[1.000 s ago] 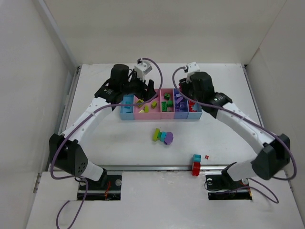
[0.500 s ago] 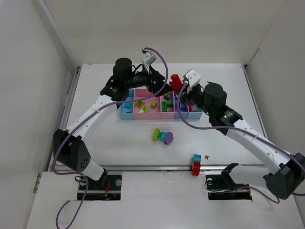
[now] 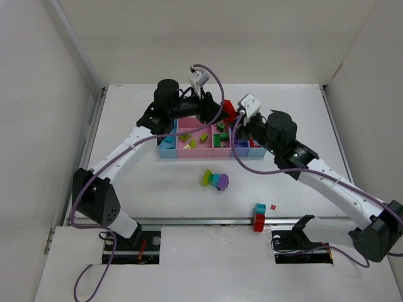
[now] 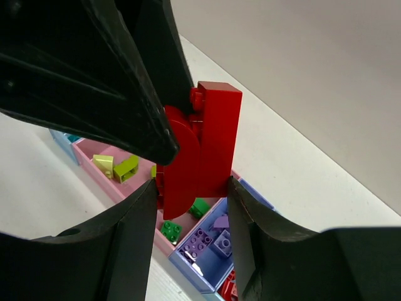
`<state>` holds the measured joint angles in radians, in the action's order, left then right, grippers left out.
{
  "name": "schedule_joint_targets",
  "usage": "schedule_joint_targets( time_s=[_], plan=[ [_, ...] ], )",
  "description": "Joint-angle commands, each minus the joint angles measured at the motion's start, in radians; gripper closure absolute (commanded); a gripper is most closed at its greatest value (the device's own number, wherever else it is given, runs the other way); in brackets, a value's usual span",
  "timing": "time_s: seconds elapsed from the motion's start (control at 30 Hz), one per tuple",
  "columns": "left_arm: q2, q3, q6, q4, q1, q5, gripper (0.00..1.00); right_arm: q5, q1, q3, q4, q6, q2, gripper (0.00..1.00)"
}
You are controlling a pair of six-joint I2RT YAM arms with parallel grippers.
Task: Sort the legos into containers by color
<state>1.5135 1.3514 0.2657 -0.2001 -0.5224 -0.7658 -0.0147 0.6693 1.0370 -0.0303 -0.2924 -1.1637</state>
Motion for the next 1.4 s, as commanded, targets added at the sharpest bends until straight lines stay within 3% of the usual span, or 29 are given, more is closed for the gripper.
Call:
schedule_joint_targets(
  time_s=[0.0, 0.23, 0.4, 0.47, 0.5, 0.6, 0.63, 0.73, 0.87, 0.9, 0.93, 0.97, 1.03, 1.13, 1.37],
  plan=[
    [-0.003, 0.012, -0.046, 0.039, -0.013, 0.017, 0.54, -0.001, 0.010, 0.040, -0.071, 0.001, 0.010, 1.00],
    [0.007, 0.022, -0.049, 0.060, -0.013, 0.048, 0.76, -0.062, 0.019, 0.040, -0.071, 0.001, 0.010, 1.00],
    [0.007, 0.022, -0.049, 0.060, -0.013, 0.048, 1.00, -0.096, 0.019, 0.031, -0.071, 0.010, 0.010, 1.00],
    [0.007, 0.022, -0.049, 0.060, -0.013, 0.048, 1.00, -0.120, 0.019, 0.031, -0.071, 0.010, 0.010, 0.96],
    [0.007, 0.022, -0.062, 0.060, -0.013, 0.037, 1.00, -0.120, 0.019, 0.031, -0.060, 0.010, 0.010, 0.63],
    [0.007, 0.031, -0.144, 0.106, -0.013, 0.013, 1.00, -0.070, 0.019, 0.021, -0.020, 0.001, 0.010, 0.17],
    [0.007, 0.044, -0.145, 0.128, -0.013, -0.003, 1.00, -0.070, 0.019, 0.012, -0.004, -0.010, 0.025, 0.14],
    [-0.005, 0.055, -0.397, 0.239, -0.013, -0.062, 1.00, -0.054, 0.019, 0.012, 0.091, -0.138, 0.083, 0.06],
    [-0.045, 0.064, -0.860, 0.445, -0.013, -0.186, 1.00, -0.190, -0.017, 0.030, 0.214, -0.279, 0.137, 0.06],
    [-0.045, 0.064, -0.955, 0.497, -0.013, -0.217, 1.00, -0.320, -0.036, 0.050, 0.251, -0.292, 0.137, 0.06],
    [-0.045, 0.080, -1.109, 0.545, -0.013, -0.245, 1.00, -0.382, -0.075, 0.099, 0.327, -0.301, 0.124, 0.06],
    [-0.045, 0.089, -1.169, 0.629, -0.013, -0.300, 1.00, -0.440, -0.092, 0.127, 0.367, -0.315, 0.084, 0.06],
    [-0.035, 0.113, -1.239, 0.683, -0.013, -0.345, 1.00, -0.595, -0.115, 0.181, 0.482, -0.355, 0.036, 0.06],
    [-0.024, 0.126, -1.315, 0.739, -0.013, -0.386, 1.00, -0.700, -0.116, 0.261, 0.547, -0.401, -0.048, 0.09],
    [-0.024, 0.146, -1.418, 0.830, -0.022, -0.417, 1.00, -0.777, -0.116, 0.270, 0.550, -0.432, -0.106, 0.12]
  ],
)
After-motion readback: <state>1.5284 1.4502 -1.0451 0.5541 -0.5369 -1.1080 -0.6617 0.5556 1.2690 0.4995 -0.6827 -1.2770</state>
